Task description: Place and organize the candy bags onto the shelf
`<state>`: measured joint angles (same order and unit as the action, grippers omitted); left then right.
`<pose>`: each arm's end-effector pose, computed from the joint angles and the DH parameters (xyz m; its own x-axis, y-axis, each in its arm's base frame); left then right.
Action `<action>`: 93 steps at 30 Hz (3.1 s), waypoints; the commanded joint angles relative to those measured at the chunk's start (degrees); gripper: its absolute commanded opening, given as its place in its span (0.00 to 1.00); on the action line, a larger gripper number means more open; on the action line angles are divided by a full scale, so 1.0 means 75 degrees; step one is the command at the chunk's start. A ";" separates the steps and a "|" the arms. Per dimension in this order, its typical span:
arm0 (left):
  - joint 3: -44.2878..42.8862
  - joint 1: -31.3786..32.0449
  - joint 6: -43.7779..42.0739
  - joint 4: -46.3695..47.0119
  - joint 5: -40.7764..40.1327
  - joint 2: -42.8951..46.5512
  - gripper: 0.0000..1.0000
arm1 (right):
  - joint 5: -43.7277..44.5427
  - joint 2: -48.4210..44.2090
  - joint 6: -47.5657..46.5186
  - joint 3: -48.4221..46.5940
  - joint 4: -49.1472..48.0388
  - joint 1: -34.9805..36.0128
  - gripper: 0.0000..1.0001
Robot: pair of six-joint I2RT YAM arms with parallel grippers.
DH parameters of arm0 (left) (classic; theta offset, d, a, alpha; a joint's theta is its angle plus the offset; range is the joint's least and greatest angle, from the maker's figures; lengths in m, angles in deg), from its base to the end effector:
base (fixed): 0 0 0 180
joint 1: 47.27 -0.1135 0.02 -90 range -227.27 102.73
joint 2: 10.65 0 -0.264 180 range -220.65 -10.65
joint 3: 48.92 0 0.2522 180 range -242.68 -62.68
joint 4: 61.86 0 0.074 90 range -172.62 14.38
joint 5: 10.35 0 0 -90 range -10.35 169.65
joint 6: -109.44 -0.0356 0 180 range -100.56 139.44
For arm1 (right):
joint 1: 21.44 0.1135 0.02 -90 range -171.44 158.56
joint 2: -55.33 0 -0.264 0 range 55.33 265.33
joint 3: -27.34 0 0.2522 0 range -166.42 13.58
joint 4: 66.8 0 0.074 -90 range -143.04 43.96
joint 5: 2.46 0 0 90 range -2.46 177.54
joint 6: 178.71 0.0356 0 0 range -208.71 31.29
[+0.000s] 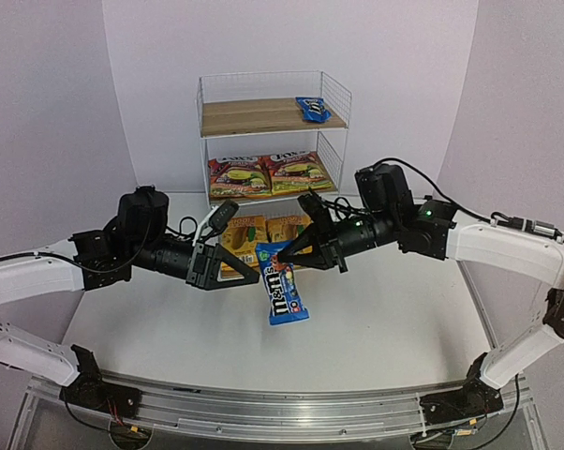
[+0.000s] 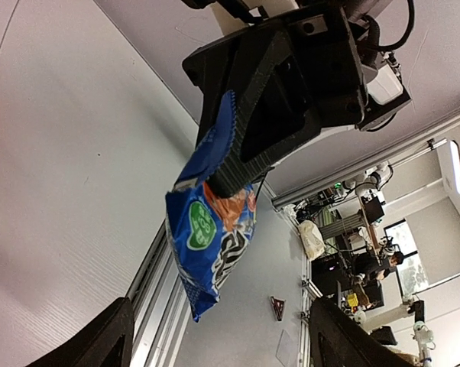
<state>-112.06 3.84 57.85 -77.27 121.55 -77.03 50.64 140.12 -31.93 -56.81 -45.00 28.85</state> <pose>0.1455 -0.2183 0.3090 -0.7641 0.2107 -0.6098 0.6405 0.1349 -0.7560 0.2026 0.2775 0.3345 -0.9449 -0.0906 -0.3146 -0.3273 0.2917 0.8988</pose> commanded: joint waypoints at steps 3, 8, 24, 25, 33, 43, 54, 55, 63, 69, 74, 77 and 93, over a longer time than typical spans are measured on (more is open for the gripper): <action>-0.0242 0.0017 0.0578 0.1478 0.0704 -0.0483 0.65 | -0.0224 0.0224 0.0570 -0.0098 -0.1309 0.0005 0.00; -0.0069 0.0029 0.1113 0.2135 0.1048 -0.0683 0.47 | -0.0092 0.0402 0.0619 -0.0182 -0.1662 0.0000 0.00; 0.0099 0.0053 0.1776 0.1511 -0.0158 -0.0281 0.05 | 0.1040 -0.0091 -0.0204 -0.0058 -0.1646 -0.0008 0.35; 0.0083 0.0055 0.1870 0.1344 -0.0383 -0.0253 0.06 | 0.1147 -0.0223 -0.0369 0.0034 -0.1610 -0.0006 0.40; -0.0533 0.0052 0.2550 -0.0088 -0.2037 -0.0314 0.06 | 0.1653 -0.1443 -0.1739 0.1084 -0.0923 -0.0004 0.55; -0.0966 0.0058 0.2813 0.0087 -0.2056 -0.0667 0.06 | 0.1157 -0.0933 -0.1866 0.1358 -0.0487 0.0322 0.52; -0.0800 0.0054 0.3086 0.0644 -0.1914 -0.0724 0.06 | 0.1106 -0.0588 -0.1781 0.1205 -0.1179 0.0568 0.42; -0.0790 0.0053 0.3110 0.0685 -0.1904 -0.0724 0.06 | 0.1090 -0.0529 -0.1771 0.1175 -0.1259 0.0578 0.42; -0.0769 0.0053 0.3148 0.0705 -0.1850 -0.0807 0.06 | 0.1200 -0.0504 -0.1218 0.1343 -0.2353 0.0598 0.23; -0.0784 0.0052 0.3064 0.0635 -0.1940 -0.0749 0.12 | 0.1480 -0.0707 -0.0826 0.1480 -0.2649 0.0606 0.00; -0.1076 0.0053 0.2765 0.0338 -0.2070 -0.0534 0.63 | 0.1626 -0.0825 -0.0724 0.1354 -0.2563 0.0601 0.00; -0.1321 0.0052 0.2468 -0.0424 -0.2452 -0.0203 0.93 | 0.1801 -0.0937 -0.0912 0.1037 -0.2124 0.0600 0.00; -0.0903 0.0052 0.2492 -0.4553 -0.6332 0.3240 1.00 | 0.3034 0.0797 -0.2397 -0.4204 0.0872 0.0266 0.00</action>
<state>-120.30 4.15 75.22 -101.97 82.33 -54.80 70.25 139.72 -46.56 -78.65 -42.33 32.54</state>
